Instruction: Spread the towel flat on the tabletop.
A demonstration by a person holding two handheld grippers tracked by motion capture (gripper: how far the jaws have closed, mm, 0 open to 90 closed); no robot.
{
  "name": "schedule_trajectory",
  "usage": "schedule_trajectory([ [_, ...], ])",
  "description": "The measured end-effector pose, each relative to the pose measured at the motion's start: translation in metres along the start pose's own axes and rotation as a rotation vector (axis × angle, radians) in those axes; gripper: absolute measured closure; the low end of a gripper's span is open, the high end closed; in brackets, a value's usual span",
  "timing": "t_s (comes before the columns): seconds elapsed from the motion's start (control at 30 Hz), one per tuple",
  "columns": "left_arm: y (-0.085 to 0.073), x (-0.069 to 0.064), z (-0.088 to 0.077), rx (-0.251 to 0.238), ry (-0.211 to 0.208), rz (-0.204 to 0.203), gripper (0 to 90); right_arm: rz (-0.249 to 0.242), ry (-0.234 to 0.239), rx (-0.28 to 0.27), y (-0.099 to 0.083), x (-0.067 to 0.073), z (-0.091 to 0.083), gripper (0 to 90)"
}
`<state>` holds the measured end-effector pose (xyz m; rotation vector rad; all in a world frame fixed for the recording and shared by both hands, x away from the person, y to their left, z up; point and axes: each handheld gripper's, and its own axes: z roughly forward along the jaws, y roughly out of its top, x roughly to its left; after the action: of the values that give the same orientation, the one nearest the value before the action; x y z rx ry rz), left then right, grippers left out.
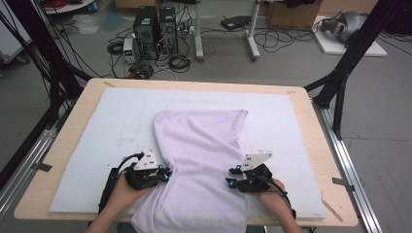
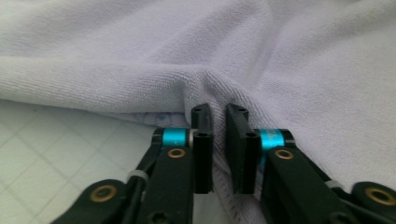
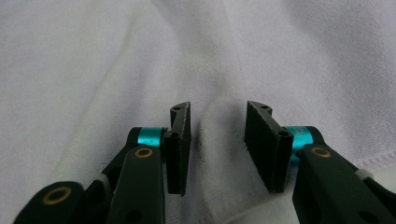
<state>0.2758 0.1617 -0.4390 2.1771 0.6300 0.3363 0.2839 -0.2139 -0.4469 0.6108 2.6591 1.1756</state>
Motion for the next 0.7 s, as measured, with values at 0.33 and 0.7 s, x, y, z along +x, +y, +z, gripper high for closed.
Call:
schedule_trajectory([
  [0.33, -0.01, 0.034, -0.072, -0.039, 0.12, -0.064, 82.8, 0.005, 0.003, -0.005, -0.001, -0.001, 0.0, 60.7],
  [0.7, -0.023, 0.028, -0.052, -0.013, 0.044, -0.063, 64.2, -0.025, 0.021, -0.034, 0.008, 0.009, -0.011, 59.7],
])
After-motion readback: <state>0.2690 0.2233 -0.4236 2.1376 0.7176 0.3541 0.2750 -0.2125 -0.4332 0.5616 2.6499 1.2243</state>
